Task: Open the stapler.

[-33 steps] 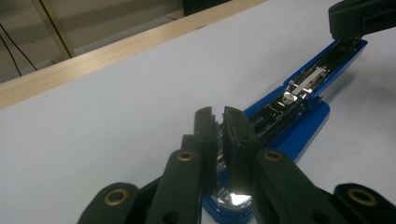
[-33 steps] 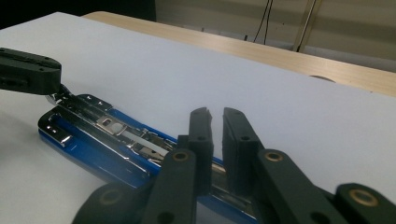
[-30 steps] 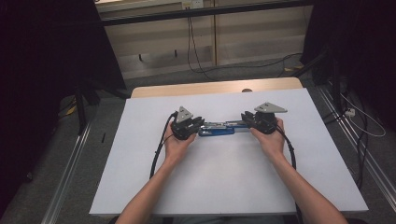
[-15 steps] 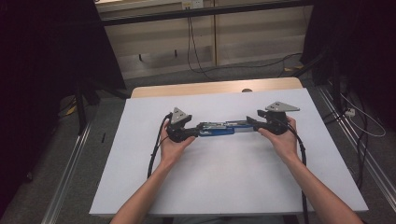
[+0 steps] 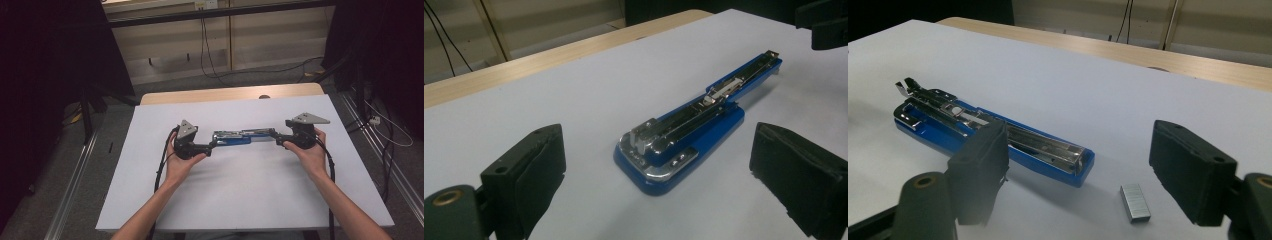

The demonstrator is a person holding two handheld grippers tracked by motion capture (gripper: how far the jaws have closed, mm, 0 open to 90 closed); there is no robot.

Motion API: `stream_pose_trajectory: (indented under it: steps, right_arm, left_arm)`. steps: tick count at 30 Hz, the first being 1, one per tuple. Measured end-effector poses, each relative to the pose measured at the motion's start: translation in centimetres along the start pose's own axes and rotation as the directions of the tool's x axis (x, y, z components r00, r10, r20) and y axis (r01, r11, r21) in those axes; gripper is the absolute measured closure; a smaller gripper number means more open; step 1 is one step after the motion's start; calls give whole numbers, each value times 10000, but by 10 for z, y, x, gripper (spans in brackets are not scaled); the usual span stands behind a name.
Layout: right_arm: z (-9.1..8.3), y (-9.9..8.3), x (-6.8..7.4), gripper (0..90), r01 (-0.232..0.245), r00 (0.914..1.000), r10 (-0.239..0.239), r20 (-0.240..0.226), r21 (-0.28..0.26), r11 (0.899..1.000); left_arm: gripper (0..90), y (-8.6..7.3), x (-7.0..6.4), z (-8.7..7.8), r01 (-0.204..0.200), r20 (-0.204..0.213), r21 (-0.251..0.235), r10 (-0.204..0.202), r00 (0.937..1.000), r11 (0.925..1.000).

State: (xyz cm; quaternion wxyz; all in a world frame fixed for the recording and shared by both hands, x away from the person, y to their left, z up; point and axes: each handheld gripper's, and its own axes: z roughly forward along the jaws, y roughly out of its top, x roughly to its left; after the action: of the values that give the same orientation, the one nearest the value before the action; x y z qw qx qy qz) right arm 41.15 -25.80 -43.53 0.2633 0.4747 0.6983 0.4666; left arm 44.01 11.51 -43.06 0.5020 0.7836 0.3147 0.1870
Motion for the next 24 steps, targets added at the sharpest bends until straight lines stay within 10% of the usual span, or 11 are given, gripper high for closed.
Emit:
stream_pose_trajectory:
  steps: [24]
  right_arm:
    - [-23, -1, -14, 187, -183, 9988, 184, 460, -19, 9998]
  left_arm:
    - [38, -33, 5, -59, 405, -968, -258, -428, 9944, 9988]
